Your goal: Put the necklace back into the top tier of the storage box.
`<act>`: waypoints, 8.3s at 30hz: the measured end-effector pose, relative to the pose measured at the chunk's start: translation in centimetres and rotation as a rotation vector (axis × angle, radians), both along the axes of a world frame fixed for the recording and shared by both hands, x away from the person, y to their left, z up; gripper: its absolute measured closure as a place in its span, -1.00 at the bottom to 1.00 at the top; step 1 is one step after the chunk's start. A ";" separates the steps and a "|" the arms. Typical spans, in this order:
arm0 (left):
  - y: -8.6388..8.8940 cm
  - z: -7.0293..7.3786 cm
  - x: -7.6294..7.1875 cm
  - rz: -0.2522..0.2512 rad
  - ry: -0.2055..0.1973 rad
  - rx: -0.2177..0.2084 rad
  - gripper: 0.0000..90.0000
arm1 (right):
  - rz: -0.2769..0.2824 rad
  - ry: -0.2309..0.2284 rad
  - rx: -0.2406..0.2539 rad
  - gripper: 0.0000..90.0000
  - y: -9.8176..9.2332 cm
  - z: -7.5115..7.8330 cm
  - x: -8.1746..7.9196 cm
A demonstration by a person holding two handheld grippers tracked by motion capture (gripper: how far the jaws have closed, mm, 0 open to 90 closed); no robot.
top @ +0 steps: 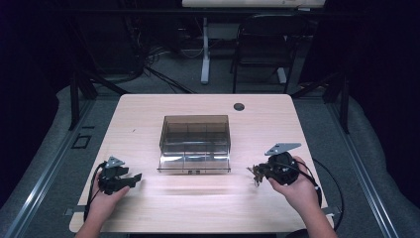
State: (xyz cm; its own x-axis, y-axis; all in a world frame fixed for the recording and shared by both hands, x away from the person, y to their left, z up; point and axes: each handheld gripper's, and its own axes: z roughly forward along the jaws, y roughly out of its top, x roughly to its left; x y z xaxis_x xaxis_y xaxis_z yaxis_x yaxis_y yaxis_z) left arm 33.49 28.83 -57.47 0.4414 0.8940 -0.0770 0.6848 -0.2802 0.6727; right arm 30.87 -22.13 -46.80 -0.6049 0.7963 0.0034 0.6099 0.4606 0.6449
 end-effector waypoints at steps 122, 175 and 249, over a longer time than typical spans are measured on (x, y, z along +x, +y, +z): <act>0.1 0.0 0.1 -0.012 0.001 -0.006 -0.19 | 0.343 -0.052 0.002 0.87 16.2 5.7 4.7; 0.1 0.1 0.0 -0.010 0.006 -0.005 -0.19 | 0.352 -0.004 -0.033 0.87 18.6 1.7 5.7; 0.2 0.1 0.0 -0.005 0.007 -0.004 -0.19 | 0.219 -0.055 -0.010 0.55 11.6 1.6 3.9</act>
